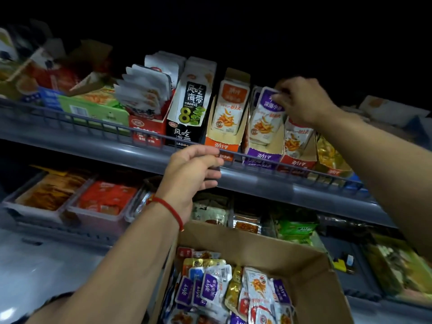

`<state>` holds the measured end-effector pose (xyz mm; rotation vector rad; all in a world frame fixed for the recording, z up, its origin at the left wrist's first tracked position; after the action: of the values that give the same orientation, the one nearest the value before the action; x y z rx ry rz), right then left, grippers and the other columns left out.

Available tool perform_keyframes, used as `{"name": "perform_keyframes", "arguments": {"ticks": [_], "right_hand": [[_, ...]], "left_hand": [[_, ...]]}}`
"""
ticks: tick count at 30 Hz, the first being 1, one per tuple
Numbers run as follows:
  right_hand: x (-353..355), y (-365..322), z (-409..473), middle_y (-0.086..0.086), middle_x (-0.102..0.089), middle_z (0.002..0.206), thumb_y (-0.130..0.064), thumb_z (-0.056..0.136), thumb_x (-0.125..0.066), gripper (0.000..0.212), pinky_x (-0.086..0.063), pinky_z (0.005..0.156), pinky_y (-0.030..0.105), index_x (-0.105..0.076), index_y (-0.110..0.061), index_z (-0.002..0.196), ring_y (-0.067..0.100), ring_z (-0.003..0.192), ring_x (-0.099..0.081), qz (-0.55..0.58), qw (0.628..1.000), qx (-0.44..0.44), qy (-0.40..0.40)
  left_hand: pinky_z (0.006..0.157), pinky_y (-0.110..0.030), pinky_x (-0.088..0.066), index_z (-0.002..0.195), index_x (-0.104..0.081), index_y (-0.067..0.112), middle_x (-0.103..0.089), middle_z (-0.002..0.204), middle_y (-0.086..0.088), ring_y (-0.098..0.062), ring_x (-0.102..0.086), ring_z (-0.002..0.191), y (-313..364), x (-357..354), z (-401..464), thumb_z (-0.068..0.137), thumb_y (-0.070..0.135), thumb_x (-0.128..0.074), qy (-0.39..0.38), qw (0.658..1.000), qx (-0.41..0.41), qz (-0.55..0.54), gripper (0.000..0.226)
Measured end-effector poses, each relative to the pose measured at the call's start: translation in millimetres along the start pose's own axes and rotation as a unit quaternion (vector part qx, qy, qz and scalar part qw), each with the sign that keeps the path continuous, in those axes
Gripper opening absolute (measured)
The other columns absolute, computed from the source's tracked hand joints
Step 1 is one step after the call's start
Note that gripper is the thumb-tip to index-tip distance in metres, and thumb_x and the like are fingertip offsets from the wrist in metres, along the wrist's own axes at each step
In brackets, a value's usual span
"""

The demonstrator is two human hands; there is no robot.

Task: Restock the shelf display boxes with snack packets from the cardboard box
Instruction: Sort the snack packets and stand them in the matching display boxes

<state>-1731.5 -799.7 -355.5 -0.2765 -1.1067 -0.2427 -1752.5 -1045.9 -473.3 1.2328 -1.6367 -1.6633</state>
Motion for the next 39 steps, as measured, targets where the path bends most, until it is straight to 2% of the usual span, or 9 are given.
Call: {"name": "perform_keyframes", "arguments": {"ticks": [9,18,21,25,30,35,39], "right_hand": [[-15,-6,14,0.014,-0.062,0.132,-0.032,0.102,-0.057,0.038,-0.056,0.094,0.049,-0.055,-0.019,0.137,0.033,0.119,-0.062,-0.034,0.999,-0.019,-0.028],[-23,-3,16,0.011,-0.065,0.121,-0.027,0.091,-0.073,0.045,-0.057,0.088,0.043,-0.056,-0.016,0.132,0.03,0.108,-0.065,-0.068,0.997,-0.034,-0.031],[-28,-2,16,0.012,-0.065,0.115,-0.028,0.093,-0.071,0.04,-0.054,0.082,0.04,-0.058,-0.014,0.128,0.031,0.103,-0.064,-0.106,0.994,-0.032,-0.009],[-28,-3,19,0.013,-0.065,0.102,-0.028,0.096,-0.068,0.027,-0.056,0.079,0.045,-0.06,-0.012,0.116,0.031,0.092,-0.064,-0.161,0.987,-0.02,0.001],[-28,-5,19,0.012,-0.064,0.096,-0.027,0.095,-0.069,0.025,-0.057,0.077,0.046,-0.061,-0.011,0.112,0.03,0.086,-0.064,-0.181,0.983,-0.009,0.014],[-27,-2,18,0.014,-0.066,0.101,-0.027,0.093,-0.07,0.03,-0.057,0.079,0.05,-0.061,-0.011,0.118,0.034,0.09,-0.065,-0.191,0.981,0.002,0.019],[-18,0,0,0.017,-0.061,0.126,-0.026,0.095,-0.067,0.045,-0.049,0.09,0.049,-0.054,-0.013,0.136,0.039,0.112,-0.059,-0.171,0.982,0.044,0.067]], "left_hand": [[0.069,-0.028,-0.06,0.103,-0.07,0.017,-0.076,0.1,-0.008,-0.017,-0.069,0.077,-2,0,1,0.09,0.005,-0.068,0.001,1.0,0.004,0.005,0.017],[0.07,-0.027,-0.059,0.102,-0.069,0.019,-0.075,0.099,-0.005,-0.017,-0.071,0.081,-6,-1,-1,0.091,0.007,-0.066,0.006,1.0,0.002,0.027,0.017],[0.068,-0.026,-0.058,0.103,-0.069,0.019,-0.075,0.099,-0.006,-0.017,-0.07,0.079,-8,-2,-1,0.091,0.007,-0.067,0.008,0.999,0.003,0.031,0.017],[0.068,-0.026,-0.057,0.103,-0.069,0.02,-0.076,0.096,-0.004,-0.016,-0.069,0.079,-11,-5,-2,0.091,0.007,-0.067,0.008,0.999,0.003,0.036,0.018],[0.068,-0.026,-0.056,0.103,-0.068,0.02,-0.076,0.096,-0.004,-0.015,-0.069,0.078,-11,-6,-2,0.091,0.007,-0.067,0.009,0.999,-0.003,0.044,0.018],[0.069,-0.028,-0.057,0.101,-0.068,0.019,-0.076,0.095,-0.005,-0.015,-0.068,0.076,-11,-7,-3,0.091,0.007,-0.067,0.006,0.998,-0.011,0.057,0.016],[0.07,-0.029,-0.059,0.098,-0.069,0.019,-0.073,0.091,-0.005,-0.015,-0.067,0.074,-18,-12,-5,0.09,0.008,-0.069,-0.002,0.996,-0.017,0.091,0.014]]}}
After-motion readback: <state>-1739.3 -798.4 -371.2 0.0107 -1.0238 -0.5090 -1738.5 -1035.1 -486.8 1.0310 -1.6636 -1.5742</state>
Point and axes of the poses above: each hand's wrist, its own z-axis towards the middle knuckle, its own x-axis out of the back of the hand, y = z × x, the point moved 3 cm from there along z, towards the middle knuckle
